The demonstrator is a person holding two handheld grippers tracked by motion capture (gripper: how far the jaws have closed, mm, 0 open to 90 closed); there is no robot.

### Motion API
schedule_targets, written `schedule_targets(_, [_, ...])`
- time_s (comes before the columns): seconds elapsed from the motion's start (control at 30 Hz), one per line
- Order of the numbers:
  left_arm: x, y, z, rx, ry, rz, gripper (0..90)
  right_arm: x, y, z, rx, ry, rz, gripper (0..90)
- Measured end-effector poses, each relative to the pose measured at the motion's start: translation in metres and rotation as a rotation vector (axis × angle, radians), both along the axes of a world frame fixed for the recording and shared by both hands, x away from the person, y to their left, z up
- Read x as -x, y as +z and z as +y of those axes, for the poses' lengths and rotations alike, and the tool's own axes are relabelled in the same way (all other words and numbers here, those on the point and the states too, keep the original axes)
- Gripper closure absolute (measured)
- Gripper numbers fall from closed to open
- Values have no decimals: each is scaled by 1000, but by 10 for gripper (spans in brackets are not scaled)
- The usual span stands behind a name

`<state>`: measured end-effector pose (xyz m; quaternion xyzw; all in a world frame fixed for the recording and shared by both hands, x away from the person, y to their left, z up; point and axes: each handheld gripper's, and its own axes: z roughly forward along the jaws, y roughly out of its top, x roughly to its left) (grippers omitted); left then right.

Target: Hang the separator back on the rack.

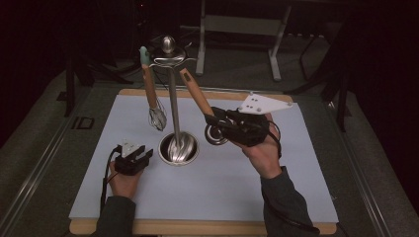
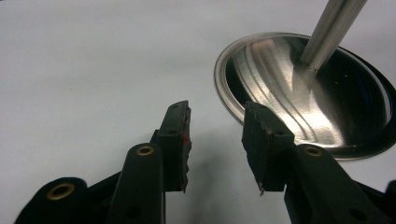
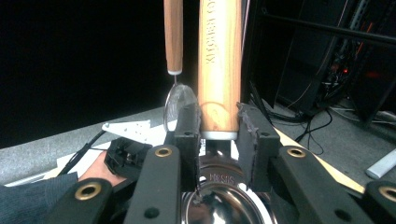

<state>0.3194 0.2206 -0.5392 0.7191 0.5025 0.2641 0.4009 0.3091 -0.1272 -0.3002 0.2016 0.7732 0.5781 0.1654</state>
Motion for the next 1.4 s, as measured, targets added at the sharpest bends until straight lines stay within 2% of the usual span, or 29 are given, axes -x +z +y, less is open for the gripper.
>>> schedule_targets(0.27, [0,0,0,1,0,0,617,3,11,5,-17,8,-20,714])
schedule_targets(0.57, [0,0,0,1,1,3,616,5,15,15,-6,28,-38,714])
schedule_targets(1.13, [0,0,0,-1,0,3,616,-3,7,26,36,-8,-35,714])
schedule_targets(1.4, [0,0,0,-1,0,3,615,-5,-1,33,81,-23,-33,713])
